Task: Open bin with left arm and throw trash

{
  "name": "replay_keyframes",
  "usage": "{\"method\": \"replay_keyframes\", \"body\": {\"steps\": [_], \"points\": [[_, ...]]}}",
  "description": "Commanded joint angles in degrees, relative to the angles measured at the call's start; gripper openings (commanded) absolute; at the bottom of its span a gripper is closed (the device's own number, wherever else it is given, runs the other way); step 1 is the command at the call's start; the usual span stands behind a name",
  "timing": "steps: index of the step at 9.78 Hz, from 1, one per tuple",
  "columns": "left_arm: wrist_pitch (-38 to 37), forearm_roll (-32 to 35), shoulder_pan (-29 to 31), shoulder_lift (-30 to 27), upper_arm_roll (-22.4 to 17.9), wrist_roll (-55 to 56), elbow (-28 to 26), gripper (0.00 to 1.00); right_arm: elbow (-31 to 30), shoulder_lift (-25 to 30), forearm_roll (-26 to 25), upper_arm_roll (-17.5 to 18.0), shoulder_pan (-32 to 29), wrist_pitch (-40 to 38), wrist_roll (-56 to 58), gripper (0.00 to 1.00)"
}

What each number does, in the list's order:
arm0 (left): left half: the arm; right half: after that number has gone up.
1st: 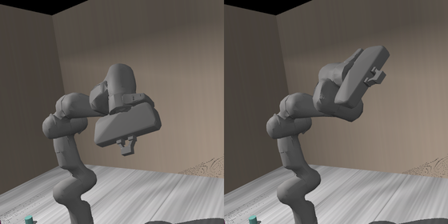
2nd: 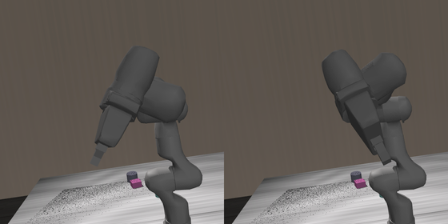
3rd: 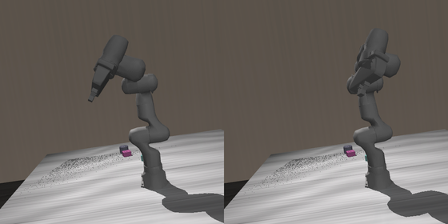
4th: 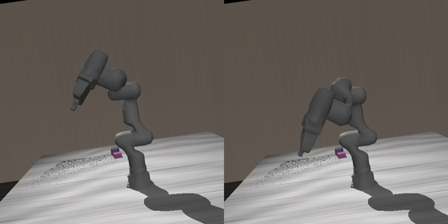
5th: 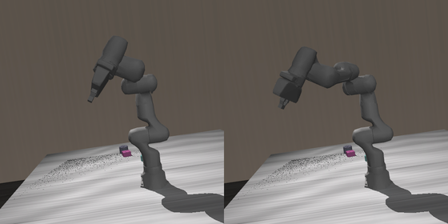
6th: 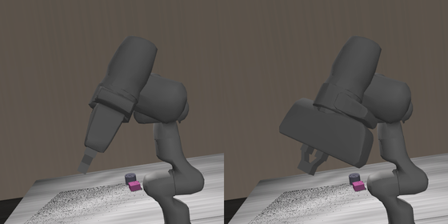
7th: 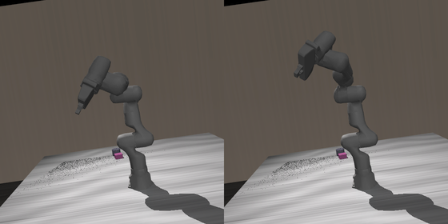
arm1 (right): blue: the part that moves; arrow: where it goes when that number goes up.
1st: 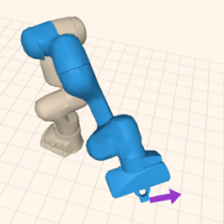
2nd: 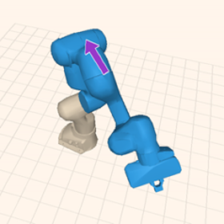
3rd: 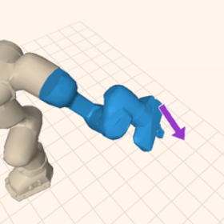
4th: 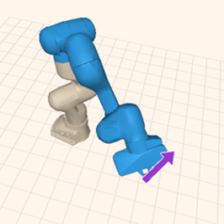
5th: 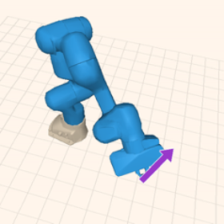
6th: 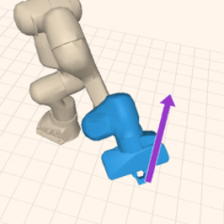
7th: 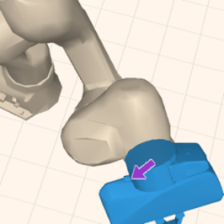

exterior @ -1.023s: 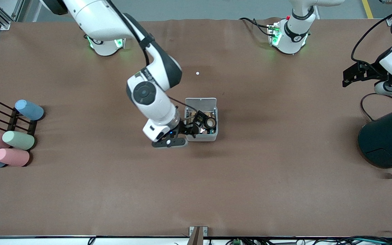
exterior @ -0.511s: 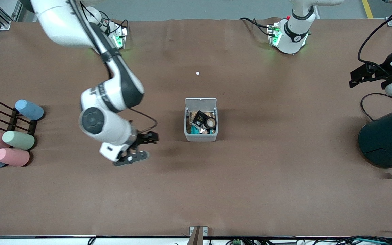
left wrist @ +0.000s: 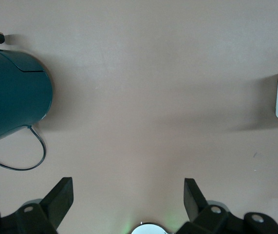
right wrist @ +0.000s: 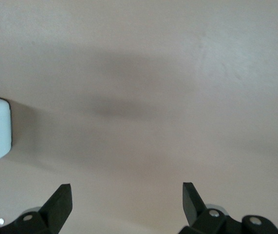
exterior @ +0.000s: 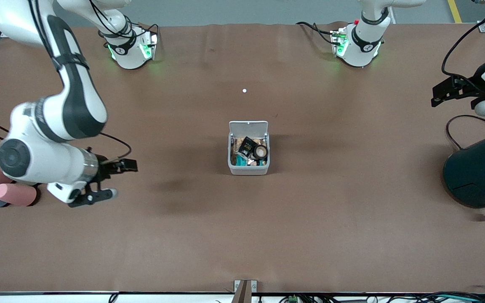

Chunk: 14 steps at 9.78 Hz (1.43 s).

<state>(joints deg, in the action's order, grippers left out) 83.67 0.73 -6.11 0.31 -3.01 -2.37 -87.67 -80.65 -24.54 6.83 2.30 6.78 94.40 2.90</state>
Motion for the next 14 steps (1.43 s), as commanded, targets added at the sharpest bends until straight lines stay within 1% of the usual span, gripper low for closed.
{"method": "replay_keyframes", "body": {"steps": [1,2,3,4,5,6,7,8,9,12,13,14], "points": [[-1.14,-0.64,2.83,0.12,3.07,-0.71,0.65,1.00,-3.36,7.55,-0.77,-3.60,-0.36,-3.87,-0.17,1.00],[-1.14,-0.73,5.82,0.22,7.71,-0.18,1.53,1.00,-5.90,11.32,-0.68,-6.32,-0.71,-3.44,-0.17,1.00],[-1.14,-0.73,6.02,0.22,7.93,0.08,1.88,1.00,-6.53,13.97,-0.68,-7.74,-1.58,-3.52,-0.17,1.00],[-1.14,-0.73,6.72,0.22,8.19,0.00,1.97,1.00,-7.41,16.78,-0.59,-7.75,-4.03,-3.70,-0.26,1.00],[-1.14,-0.82,7.51,0.22,8.37,-0.35,1.97,1.00,-8.72,20.20,-0.59,-7.75,-4.57,-3.70,-0.26,1.00],[-1.05,-0.82,7.43,0.30,8.37,-0.44,1.97,1.00,-9.00,22.33,-0.77,-7.84,-4.84,-3.79,-0.52,1.00],[-1.14,-0.82,7.08,0.30,8.28,-0.44,1.97,1.00,-9.00,24.09,-1.55,-9.06,-4.84,-4.14,-0.52,1.00],[-1.14,-0.73,7.08,0.30,8.19,-0.44,1.97,1.00,-8.74,24.71,-2.08,-9.42,-4.84,-3.70,-0.44,1.00],[-1.14,-0.73,7.16,0.30,8.28,-0.53,2.06,1.00,-8.04,24.81,-3.65,-9.68,-4.84,-3.61,-0.18,1.00],[-1.05,-1.60,7.34,0.39,8.28,-0.44,2.06,1.00,-6.28,25.16,-3.76,-9.51,-4.58,-4.49,-0.27,1.00],[-1.05,-1.87,7.51,0.48,8.28,-0.44,2.06,1.00,-6.36,25.25,-3.76,-9.51,-4.49,-7.19,-0.17,1.00],[-0.88,-1.96,7.52,0.57,8.11,-0.44,1.98,1.00,-6.36,25.16,-3.84,-9.51,-4.67,-7.56,-0.17,1.00]]}}
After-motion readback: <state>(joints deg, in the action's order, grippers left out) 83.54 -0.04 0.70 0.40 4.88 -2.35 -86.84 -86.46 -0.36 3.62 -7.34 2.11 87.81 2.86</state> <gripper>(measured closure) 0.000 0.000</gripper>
